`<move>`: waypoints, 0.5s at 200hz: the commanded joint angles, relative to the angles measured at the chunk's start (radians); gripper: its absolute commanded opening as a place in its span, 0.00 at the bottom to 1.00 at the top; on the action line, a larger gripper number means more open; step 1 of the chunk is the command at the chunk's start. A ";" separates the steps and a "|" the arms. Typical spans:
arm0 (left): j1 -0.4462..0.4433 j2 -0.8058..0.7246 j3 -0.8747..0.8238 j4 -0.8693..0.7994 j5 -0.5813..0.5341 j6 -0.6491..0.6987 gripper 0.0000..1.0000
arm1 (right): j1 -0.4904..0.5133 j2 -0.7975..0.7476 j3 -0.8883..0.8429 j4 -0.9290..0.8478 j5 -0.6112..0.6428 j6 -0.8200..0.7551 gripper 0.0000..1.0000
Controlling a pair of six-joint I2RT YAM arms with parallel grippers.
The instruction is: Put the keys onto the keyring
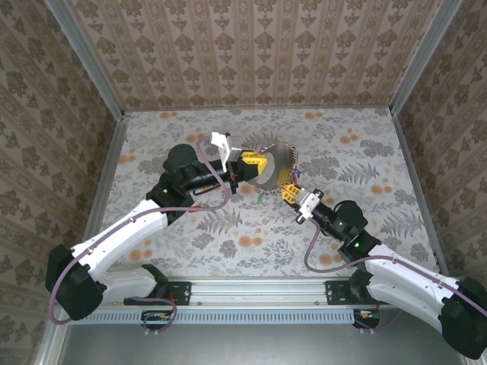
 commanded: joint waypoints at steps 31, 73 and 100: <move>-0.009 -0.055 0.020 0.057 -0.153 -0.021 0.00 | 0.004 -0.019 -0.011 0.043 0.021 -0.011 0.02; -0.003 -0.050 0.007 0.073 -0.243 -0.129 0.00 | 0.003 -0.021 -0.037 0.103 0.036 0.002 0.00; 0.003 -0.042 -0.004 0.081 -0.286 -0.210 0.00 | -0.005 0.010 -0.038 0.181 0.029 0.032 0.00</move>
